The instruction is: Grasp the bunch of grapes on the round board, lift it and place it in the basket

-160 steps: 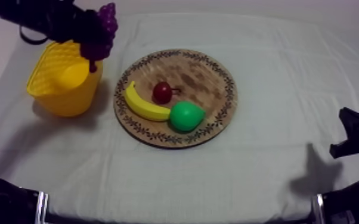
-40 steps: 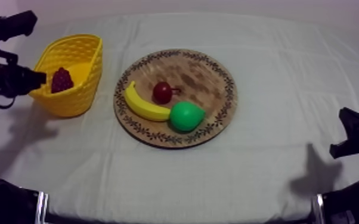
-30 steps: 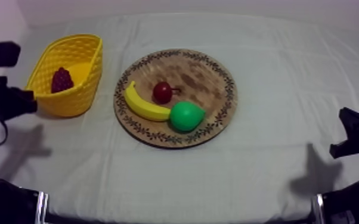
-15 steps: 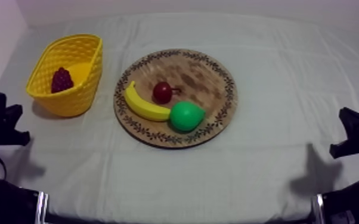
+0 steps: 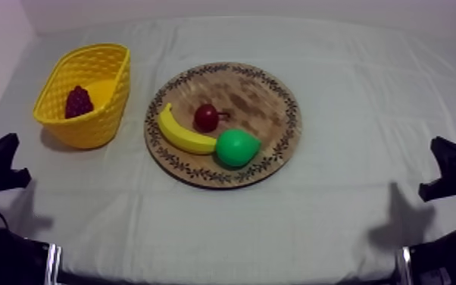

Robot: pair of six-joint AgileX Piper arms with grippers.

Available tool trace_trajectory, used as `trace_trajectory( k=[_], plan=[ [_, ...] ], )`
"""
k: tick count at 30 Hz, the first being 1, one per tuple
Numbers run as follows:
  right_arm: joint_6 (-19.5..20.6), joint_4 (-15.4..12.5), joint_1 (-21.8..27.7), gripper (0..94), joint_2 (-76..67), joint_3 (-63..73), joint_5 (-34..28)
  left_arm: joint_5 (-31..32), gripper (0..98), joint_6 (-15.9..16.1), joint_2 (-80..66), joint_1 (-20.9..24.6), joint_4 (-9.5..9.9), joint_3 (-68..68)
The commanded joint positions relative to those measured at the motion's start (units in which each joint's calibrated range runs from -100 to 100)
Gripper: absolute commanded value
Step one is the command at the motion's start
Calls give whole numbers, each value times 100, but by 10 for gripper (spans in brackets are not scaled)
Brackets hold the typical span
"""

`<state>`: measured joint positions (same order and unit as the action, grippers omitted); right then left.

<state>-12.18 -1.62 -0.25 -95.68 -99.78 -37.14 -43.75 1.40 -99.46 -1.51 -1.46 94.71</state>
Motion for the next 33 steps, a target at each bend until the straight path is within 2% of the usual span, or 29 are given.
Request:
trace_trajectory(
  k=[1,9,18,33],
  plan=[
    [-2,-2,2,5,0,1,-4,-30,0,-59,-20,-4,30,9],
    [-1,-2,2,5,0,1,-4,-107,0,-185,-35,-24,176,6],
    [-2,-2,2,5,0,1,-4,-129,0,-172,-52,-132,179,5],
    [-1,-2,2,5,0,1,-4,-130,1,-175,-39,19,184,5]
  ],
)
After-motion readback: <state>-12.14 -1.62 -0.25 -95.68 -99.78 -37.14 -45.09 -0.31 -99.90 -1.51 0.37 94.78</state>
